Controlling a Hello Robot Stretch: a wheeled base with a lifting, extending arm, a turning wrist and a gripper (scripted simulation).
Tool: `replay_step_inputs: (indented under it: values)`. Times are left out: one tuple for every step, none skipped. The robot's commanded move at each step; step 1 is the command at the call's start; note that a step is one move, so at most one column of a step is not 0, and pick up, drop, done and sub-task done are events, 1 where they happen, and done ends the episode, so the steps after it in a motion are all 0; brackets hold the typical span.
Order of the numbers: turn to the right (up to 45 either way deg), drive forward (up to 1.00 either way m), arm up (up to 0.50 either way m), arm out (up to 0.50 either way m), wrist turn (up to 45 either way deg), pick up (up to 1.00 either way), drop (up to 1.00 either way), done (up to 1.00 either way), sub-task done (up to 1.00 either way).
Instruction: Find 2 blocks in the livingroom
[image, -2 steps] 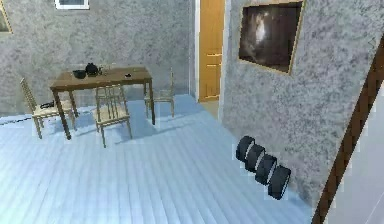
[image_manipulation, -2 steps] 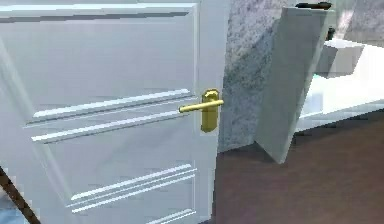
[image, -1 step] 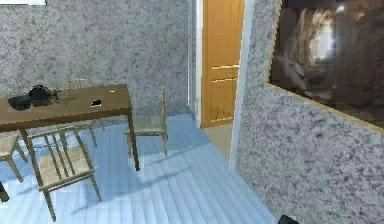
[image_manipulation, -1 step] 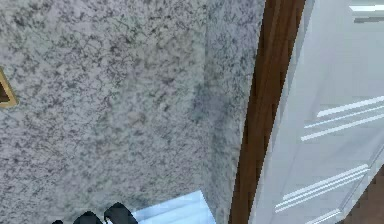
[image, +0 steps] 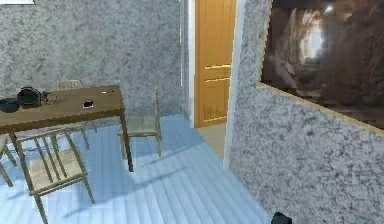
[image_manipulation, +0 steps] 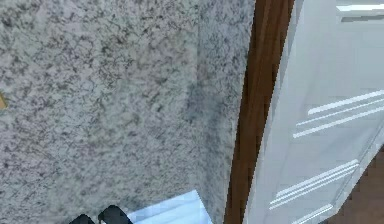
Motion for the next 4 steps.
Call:
replay_step_inputs:
  values:
    - [-12.0,0.00,0.00,0.00,0.0,0.00,0.00,0.00,0.00]
    - [0.0,1.00,0.00,0.00,0.0,0.00,0.00,0.00,0.00]
    - [-33.0,0.00,0.00,0.00,0.0,0.00,0.00,0.00,0.00]
    - [0.0,0.05,0.00,0.00,0.0,0.00,0.00,0.00,0.00]
